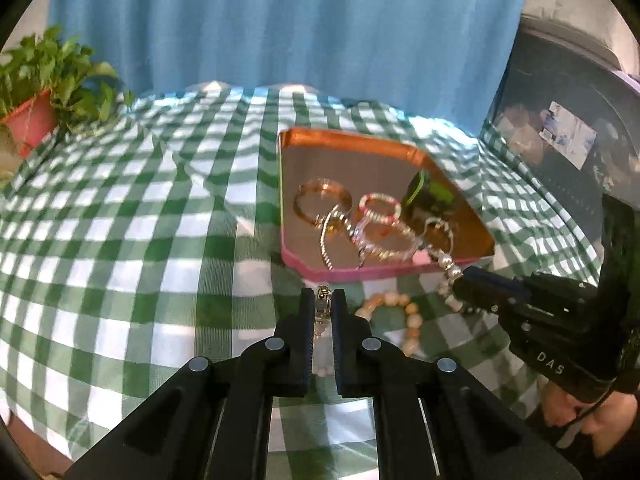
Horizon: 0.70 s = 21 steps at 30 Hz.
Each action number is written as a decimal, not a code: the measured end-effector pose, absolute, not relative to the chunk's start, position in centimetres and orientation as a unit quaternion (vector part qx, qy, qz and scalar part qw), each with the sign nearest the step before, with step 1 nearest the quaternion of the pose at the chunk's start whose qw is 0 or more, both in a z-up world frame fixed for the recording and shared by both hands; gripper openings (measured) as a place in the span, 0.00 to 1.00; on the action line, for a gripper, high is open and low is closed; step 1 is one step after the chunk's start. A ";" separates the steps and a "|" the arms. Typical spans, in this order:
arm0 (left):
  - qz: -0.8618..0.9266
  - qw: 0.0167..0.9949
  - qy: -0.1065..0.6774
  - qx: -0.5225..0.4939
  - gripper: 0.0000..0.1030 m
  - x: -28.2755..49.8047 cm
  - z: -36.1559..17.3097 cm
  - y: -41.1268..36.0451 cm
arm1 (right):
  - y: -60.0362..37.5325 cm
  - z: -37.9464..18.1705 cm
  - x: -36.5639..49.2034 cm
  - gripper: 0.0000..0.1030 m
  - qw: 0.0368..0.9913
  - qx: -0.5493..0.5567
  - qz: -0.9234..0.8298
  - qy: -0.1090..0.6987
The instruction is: Organize jewelry
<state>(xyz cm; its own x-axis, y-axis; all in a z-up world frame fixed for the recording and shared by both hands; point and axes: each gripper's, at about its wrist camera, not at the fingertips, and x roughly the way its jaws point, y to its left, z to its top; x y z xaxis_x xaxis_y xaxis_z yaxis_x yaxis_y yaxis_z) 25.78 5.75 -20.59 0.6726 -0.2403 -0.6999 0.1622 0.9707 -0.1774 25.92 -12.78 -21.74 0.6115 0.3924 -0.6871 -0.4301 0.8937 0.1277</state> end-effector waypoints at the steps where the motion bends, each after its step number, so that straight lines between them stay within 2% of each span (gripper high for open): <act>1: -0.104 0.917 0.381 -0.046 0.08 25.5 -20.0 5.5 | -12.8 -21.6 25.8 0.09 0.899 -0.022 0.228 0.373; 4: -0.100 0.921 0.373 -0.047 0.08 25.0 -19.0 5.0 | -13.1 -21.3 25.4 0.09 0.902 -0.015 0.223 0.369; 5: -0.097 0.923 0.370 -0.046 0.02 24.8 -18.8 4.9 | -13.2 -21.2 25.3 0.09 0.903 -0.016 0.220 0.368; 21: -0.110 0.933 0.339 -0.053 0.02 21.2 -15.1 2.5 | -18.9 -18.4 21.0 0.09 0.922 0.004 0.168 0.348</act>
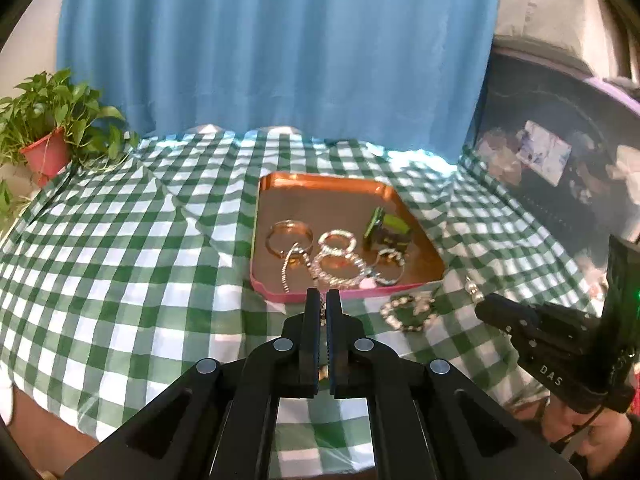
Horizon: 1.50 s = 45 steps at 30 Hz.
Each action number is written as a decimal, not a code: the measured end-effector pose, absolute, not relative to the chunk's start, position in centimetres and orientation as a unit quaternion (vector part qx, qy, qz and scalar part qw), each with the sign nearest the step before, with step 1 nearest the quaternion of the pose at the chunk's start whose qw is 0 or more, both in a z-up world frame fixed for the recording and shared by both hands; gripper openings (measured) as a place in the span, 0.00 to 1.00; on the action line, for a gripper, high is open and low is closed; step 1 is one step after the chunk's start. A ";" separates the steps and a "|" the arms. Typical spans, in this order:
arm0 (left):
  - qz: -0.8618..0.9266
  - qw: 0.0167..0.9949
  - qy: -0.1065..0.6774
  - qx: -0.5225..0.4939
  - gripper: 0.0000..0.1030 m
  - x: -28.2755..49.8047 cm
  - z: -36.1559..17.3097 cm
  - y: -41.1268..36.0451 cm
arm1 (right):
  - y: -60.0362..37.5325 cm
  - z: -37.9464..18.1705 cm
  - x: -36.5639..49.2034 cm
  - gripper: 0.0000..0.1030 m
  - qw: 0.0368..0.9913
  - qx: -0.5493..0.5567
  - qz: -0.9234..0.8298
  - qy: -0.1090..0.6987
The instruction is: Organize jewelry
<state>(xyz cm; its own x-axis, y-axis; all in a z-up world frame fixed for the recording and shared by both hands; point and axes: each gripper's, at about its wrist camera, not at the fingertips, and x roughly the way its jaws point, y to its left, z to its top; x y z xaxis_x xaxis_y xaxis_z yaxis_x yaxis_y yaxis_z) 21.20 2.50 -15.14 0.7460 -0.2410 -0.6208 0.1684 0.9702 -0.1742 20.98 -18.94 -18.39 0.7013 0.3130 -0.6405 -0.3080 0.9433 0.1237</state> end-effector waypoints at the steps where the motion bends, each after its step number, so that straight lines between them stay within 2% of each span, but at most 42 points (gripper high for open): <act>1: -0.112 0.934 0.335 -0.055 0.02 21.0 -14.8 2.5 | -19.3 -18.0 20.5 0.09 0.924 0.007 0.166 0.345; 4: -0.113 0.941 0.316 -0.047 0.02 20.2 -13.3 1.9 | -20.0 -16.6 19.2 0.09 0.930 0.002 0.155 0.334; 8: -0.094 0.959 0.268 0.014 0.02 19.1 -10.4 -0.3 | -19.7 -14.0 18.0 0.09 0.936 0.004 0.160 0.313; 15: -0.127 0.965 0.228 -0.011 0.02 20.0 -5.3 -1.2 | -17.2 -8.0 17.8 0.09 0.947 0.015 0.179 0.266; 19: -0.141 0.970 0.195 -0.021 0.02 21.1 -2.8 -1.2 | -15.4 -4.6 18.3 0.09 0.955 -0.015 0.187 0.228; 25: -0.138 0.974 0.171 -0.059 0.02 22.1 -2.4 1.1 | -14.9 -1.9 20.0 0.09 0.965 -0.032 0.174 0.195; 29: -0.143 0.965 0.203 -0.088 0.02 24.6 -5.3 3.0 | -15.6 -3.7 21.5 0.09 0.965 -0.026 0.169 0.201; 33: -0.176 0.940 0.251 -0.150 0.02 28.0 -8.9 4.7 | -17.0 -7.6 24.3 0.09 0.957 -0.013 0.158 0.243; 42: -0.186 0.900 0.356 -0.170 0.02 34.3 -18.1 5.0 | -19.5 -17.9 30.5 0.09 0.924 -0.009 0.143 0.354; 45: -0.169 0.896 0.383 -0.147 0.02 35.5 -20.0 4.8 | -20.3 -19.9 32.0 0.09 0.914 0.002 0.132 0.383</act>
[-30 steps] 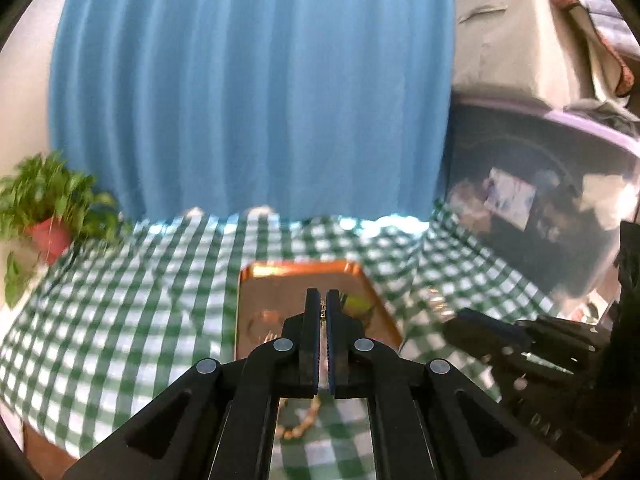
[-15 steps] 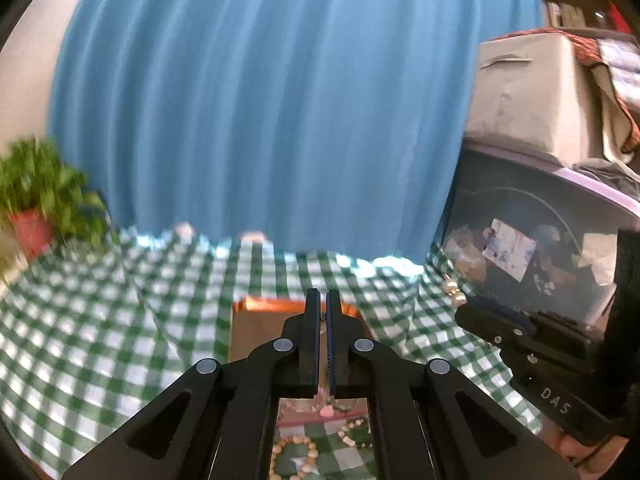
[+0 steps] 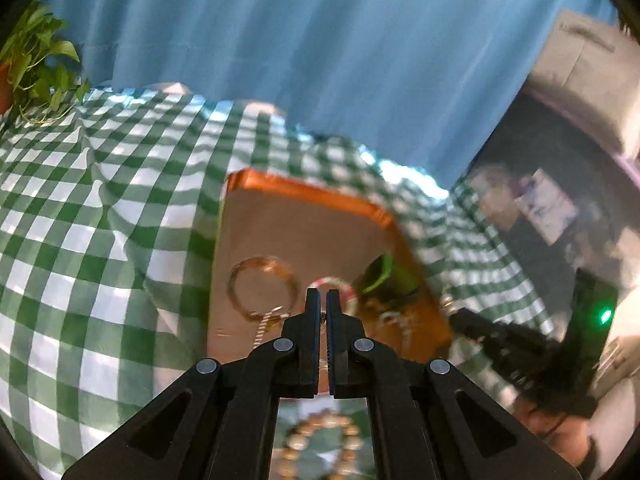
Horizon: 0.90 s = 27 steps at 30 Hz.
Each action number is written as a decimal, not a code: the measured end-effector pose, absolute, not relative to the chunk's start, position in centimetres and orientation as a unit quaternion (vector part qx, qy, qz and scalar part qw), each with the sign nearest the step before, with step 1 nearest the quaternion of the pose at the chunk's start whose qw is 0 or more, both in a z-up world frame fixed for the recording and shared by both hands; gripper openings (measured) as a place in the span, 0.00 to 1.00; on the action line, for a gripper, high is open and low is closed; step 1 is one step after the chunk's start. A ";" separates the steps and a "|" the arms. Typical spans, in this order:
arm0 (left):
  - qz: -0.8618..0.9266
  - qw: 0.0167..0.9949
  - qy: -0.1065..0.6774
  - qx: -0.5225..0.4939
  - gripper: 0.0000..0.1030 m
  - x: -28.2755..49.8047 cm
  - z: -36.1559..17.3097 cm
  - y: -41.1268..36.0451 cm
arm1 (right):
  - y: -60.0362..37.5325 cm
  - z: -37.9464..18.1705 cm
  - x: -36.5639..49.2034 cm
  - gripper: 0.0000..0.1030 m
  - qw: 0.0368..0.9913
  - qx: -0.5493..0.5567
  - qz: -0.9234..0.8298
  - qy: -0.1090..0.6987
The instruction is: Organize jewelry
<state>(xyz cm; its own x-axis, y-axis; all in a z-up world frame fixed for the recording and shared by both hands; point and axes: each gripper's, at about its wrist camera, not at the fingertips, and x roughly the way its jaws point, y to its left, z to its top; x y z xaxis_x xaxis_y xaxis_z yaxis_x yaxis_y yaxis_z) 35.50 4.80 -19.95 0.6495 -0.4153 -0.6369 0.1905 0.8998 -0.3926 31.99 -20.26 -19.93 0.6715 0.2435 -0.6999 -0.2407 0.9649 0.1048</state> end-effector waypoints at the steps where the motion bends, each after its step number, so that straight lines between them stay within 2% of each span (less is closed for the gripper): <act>1: -0.160 0.897 0.389 -0.137 0.02 35.7 -20.3 4.6 | -20.4 -20.2 32.4 0.09 0.911 0.010 0.136 0.390; 6: -0.144 0.895 0.414 -0.084 0.02 36.3 -21.9 3.6 | -20.1 -22.2 33.4 0.09 0.895 0.008 0.137 0.424; 13: -0.105 0.885 0.449 -0.067 0.01 37.3 -24.0 3.9 | -20.3 -23.5 34.0 0.09 0.887 0.009 0.135 0.442; 20: -0.083 0.886 0.451 -0.064 0.00 37.1 -24.5 4.4 | -20.3 -23.7 33.8 0.09 0.890 0.003 0.132 0.436; 23: -0.066 0.892 0.447 -0.030 0.00 36.8 -24.5 3.8 | -19.9 -23.9 33.8 0.09 0.889 -0.007 0.135 0.438; 25: -0.035 0.895 0.444 0.021 0.04 36.7 -24.6 2.9 | -19.9 -24.2 33.8 0.13 0.883 0.000 0.151 0.444; 27: -0.025 0.892 0.449 0.041 0.11 36.7 -24.8 2.4 | -20.2 -24.1 33.7 0.28 0.878 0.011 0.171 0.447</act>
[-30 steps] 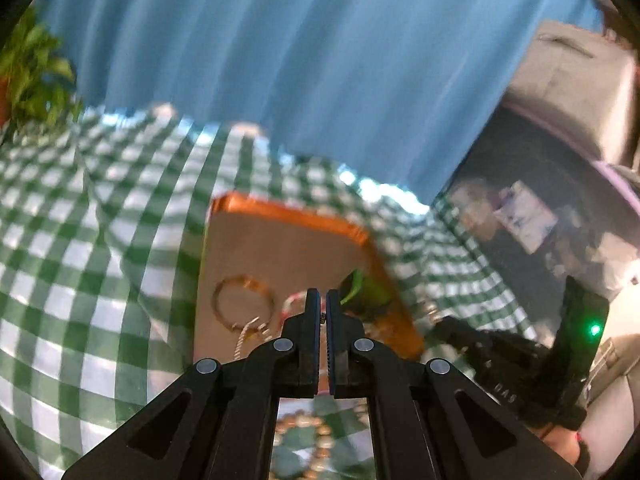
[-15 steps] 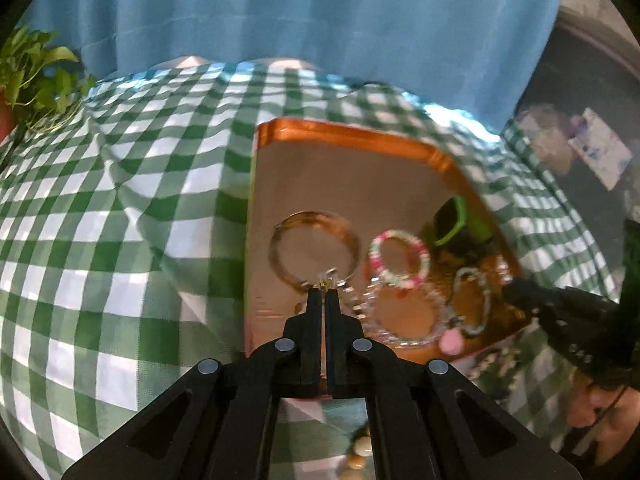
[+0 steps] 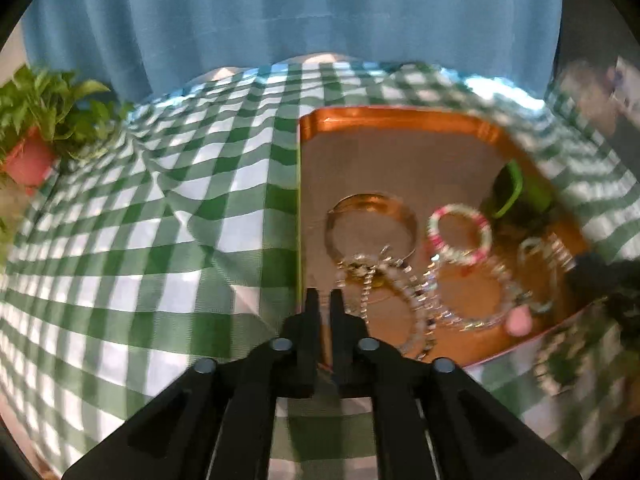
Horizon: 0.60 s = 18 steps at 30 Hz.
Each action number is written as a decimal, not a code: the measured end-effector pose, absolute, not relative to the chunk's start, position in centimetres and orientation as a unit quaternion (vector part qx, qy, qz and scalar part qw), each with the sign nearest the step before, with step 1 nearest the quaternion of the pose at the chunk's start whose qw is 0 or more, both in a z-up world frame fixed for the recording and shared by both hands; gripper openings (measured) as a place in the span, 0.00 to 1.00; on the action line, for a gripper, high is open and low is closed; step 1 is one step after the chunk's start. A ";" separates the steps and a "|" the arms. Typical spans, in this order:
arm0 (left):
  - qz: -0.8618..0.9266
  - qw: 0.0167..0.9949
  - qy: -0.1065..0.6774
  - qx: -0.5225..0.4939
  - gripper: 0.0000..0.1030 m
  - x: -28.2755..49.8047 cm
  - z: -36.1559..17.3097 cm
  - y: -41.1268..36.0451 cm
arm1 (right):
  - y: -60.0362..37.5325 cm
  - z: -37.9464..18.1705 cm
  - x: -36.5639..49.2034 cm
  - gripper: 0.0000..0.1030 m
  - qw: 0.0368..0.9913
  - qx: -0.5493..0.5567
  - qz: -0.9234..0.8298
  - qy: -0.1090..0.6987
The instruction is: Organize jewelry
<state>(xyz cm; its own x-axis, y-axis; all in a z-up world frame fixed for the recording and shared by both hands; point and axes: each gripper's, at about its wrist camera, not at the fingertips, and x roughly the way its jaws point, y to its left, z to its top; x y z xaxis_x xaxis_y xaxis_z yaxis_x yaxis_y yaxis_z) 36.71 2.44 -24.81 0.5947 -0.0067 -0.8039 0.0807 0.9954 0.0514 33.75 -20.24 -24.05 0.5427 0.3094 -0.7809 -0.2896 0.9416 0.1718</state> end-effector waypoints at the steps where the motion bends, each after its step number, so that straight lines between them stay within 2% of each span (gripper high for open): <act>1: -0.034 0.891 0.452 0.028 0.18 36.6 -24.7 2.5 | -20.6 -23.7 33.6 0.36 0.879 0.024 0.178 0.442; 3: -0.061 0.894 0.444 -0.005 0.36 36.2 -24.0 2.8 | -21.6 -22.7 33.2 0.41 0.887 0.040 0.175 0.426; 4: -0.075 0.895 0.440 -0.015 0.55 35.9 -23.6 2.8 | -22.0 -22.3 33.0 0.41 0.890 0.043 0.171 0.420; 5: -0.079 0.898 0.433 -0.019 0.81 35.6 -23.2 2.6 | -22.7 -21.8 32.9 0.41 0.894 0.049 0.168 0.412; 6: -0.066 0.906 0.419 -0.010 0.89 35.2 -22.7 2.4 | -23.3 -21.4 32.8 0.41 0.898 0.057 0.164 0.405; 7: -0.059 0.915 0.399 0.000 0.92 34.6 -22.2 2.2 | -23.8 -21.1 32.7 0.42 0.899 0.065 0.160 0.402; 9: -0.060 0.920 0.388 0.010 0.92 34.0 -21.8 1.7 | -24.9 -20.7 32.6 0.43 0.900 0.085 0.155 0.398; 18: -0.060 0.910 0.408 -0.041 0.92 29.8 -19.9 1.2 | -25.1 -19.5 29.9 0.43 0.903 0.105 0.135 0.394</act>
<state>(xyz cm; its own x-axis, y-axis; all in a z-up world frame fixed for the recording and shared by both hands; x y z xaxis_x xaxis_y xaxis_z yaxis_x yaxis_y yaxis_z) 29.79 1.24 -19.91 0.6591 -0.1428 -0.7384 0.0753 0.9894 -0.1241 29.86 -25.13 -19.52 0.6524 0.3264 -0.6840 -0.1610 0.9416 0.2957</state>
